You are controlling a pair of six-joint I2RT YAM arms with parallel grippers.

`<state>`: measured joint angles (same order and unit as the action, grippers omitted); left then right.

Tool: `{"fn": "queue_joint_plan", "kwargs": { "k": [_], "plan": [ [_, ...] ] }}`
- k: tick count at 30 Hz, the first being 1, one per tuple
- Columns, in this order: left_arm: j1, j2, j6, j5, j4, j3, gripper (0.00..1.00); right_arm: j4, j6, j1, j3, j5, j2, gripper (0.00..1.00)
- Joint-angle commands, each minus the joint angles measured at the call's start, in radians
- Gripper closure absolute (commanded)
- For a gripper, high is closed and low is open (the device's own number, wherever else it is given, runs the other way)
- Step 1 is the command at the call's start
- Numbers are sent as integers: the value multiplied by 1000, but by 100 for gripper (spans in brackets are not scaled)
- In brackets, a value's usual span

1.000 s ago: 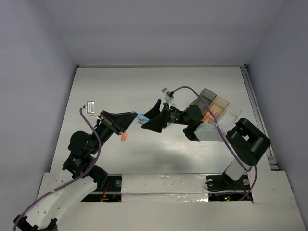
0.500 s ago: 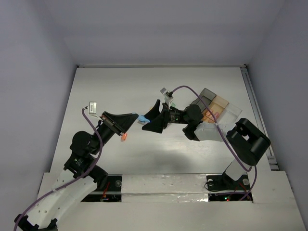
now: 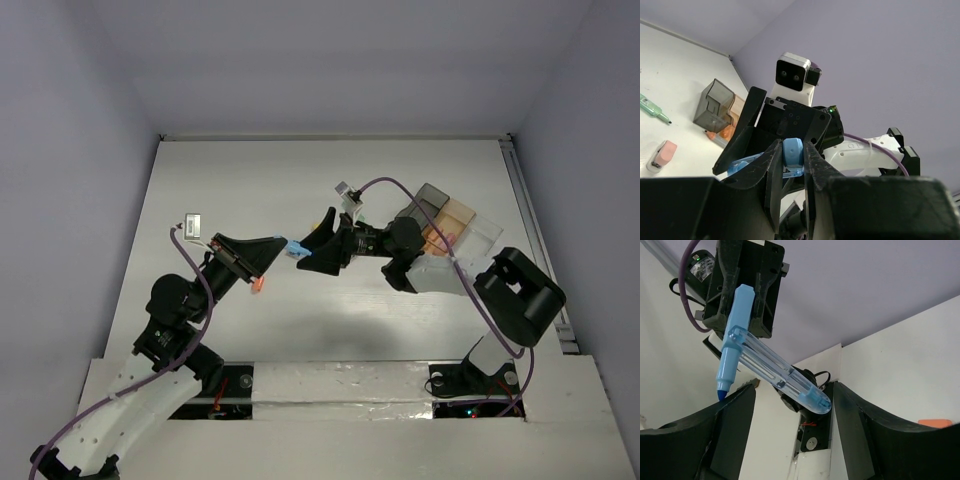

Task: Sort the stationery into containers
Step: Close the pen cap on the pen.

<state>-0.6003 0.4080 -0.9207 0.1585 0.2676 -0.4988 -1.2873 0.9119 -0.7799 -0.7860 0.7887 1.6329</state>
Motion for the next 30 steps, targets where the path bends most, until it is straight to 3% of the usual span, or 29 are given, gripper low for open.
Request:
{"fn": "queue_joint_plan", "kwargs": {
  "k": [1,8,23,30],
  "plan": [
    [4,-6,28,-22,9,8,100,-426,-11,2,14,1,-51,31],
    [4,-14,36,-48,-5,6,100,-428,-15,2,45,3,-84,46],
    [4,-23,59,-82,-34,6,100,-426,-18,2,100,-3,-137,68],
    [4,-20,72,-100,-39,20,100,-267,-41,2,90,-3,-199,83]
  ]
}}
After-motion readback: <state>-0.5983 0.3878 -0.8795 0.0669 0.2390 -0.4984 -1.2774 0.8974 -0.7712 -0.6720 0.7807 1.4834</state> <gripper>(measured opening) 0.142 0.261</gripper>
